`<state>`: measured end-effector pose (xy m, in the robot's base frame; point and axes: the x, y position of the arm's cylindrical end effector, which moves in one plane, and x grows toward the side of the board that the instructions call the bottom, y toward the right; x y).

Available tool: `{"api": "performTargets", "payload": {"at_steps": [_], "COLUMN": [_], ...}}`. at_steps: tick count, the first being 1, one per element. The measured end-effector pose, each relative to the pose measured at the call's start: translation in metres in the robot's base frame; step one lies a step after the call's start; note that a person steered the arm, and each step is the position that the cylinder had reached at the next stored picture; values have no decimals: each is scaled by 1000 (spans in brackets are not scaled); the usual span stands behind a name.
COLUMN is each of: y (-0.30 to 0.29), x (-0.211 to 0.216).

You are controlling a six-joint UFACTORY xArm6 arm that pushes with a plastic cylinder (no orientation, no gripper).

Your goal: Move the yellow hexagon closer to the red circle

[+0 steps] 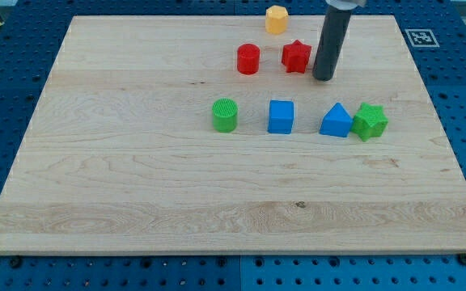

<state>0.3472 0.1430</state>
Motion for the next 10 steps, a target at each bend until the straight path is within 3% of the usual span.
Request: {"api": "performTargets", "payload": {"at_steps": [3,4,5,6,10], "y": [66,85,46,-25,-143], "x": [-12,-75,-125,-145,-154]}}
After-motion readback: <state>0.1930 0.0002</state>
